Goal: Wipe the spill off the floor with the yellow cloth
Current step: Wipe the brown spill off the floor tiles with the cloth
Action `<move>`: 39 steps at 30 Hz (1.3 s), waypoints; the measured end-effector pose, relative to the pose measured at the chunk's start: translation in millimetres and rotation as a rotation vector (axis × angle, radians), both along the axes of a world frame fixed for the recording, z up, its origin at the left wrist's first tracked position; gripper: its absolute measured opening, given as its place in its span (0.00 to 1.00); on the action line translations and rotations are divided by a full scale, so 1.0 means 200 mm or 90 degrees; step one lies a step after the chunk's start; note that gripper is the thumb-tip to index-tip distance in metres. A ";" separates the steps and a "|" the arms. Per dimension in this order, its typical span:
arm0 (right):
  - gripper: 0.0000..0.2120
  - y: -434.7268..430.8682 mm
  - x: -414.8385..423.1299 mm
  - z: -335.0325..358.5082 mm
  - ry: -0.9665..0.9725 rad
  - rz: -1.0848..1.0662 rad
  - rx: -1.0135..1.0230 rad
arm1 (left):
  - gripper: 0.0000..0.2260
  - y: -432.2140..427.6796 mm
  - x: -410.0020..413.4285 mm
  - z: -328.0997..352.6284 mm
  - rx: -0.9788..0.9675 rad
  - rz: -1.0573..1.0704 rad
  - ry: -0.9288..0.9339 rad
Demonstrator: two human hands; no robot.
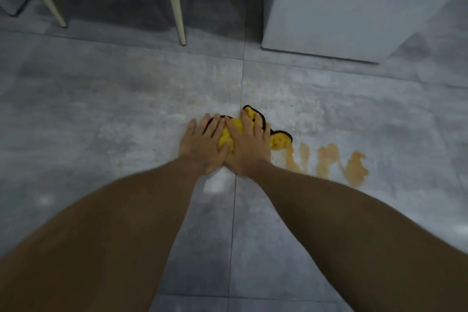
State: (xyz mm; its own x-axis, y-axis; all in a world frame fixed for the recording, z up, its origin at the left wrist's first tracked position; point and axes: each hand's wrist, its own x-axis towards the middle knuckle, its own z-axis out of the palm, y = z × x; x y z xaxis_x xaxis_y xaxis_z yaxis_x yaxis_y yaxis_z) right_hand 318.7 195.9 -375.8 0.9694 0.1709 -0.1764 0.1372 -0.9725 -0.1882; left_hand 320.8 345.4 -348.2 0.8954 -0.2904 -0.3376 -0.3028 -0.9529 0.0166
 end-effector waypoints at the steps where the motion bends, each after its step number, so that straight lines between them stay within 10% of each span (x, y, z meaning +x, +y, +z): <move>1: 0.36 0.00 0.00 0.00 -0.002 0.002 0.004 | 0.32 0.00 -0.01 0.00 -0.005 0.006 0.005; 16: 0.41 -0.34 -0.80 0.00 -0.032 -0.068 -0.012 | 0.32 -0.21 -0.68 -0.09 -0.152 -0.094 0.001; 39: 0.43 -0.68 -0.49 0.01 -0.015 -0.143 -0.009 | 0.35 -0.49 -0.33 -0.04 -0.120 -0.148 0.051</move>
